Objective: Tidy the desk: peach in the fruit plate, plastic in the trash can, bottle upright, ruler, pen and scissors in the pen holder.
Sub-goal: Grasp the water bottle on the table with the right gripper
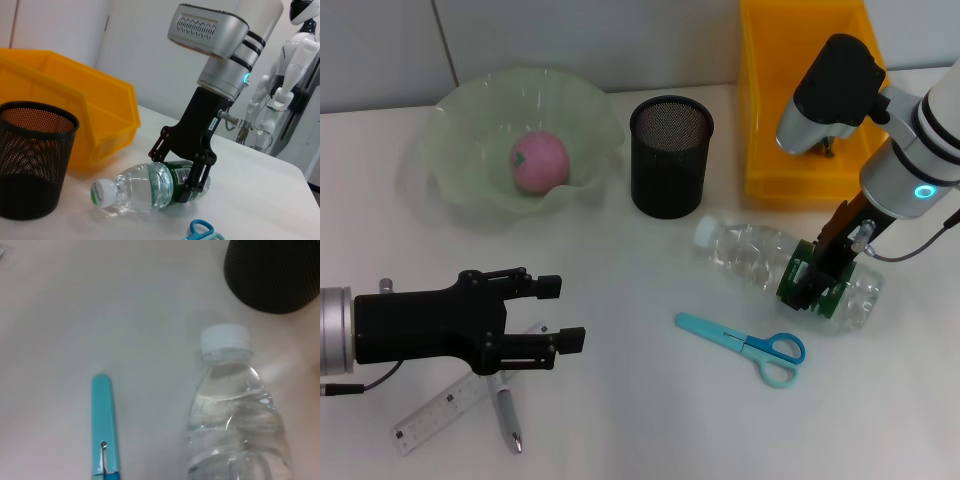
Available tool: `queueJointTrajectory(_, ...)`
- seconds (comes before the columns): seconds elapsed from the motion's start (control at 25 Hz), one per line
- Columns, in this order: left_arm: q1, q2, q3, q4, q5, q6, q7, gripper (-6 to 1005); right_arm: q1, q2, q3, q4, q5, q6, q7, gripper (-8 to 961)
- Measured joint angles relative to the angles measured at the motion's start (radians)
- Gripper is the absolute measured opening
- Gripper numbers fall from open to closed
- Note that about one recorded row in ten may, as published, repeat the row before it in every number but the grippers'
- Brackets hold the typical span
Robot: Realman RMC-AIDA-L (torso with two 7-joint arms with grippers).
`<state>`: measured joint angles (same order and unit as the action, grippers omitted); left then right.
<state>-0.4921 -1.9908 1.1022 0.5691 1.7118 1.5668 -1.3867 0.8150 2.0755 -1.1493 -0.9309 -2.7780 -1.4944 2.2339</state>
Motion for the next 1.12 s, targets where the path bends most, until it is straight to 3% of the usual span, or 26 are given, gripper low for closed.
queueJointTrajectory(1.12,-0.009,0.0,0.001,0.0,0.002,-0.002,0.0,812,0.005,0.0,-0.009,0.043,0.008,0.025,-0.003,765)
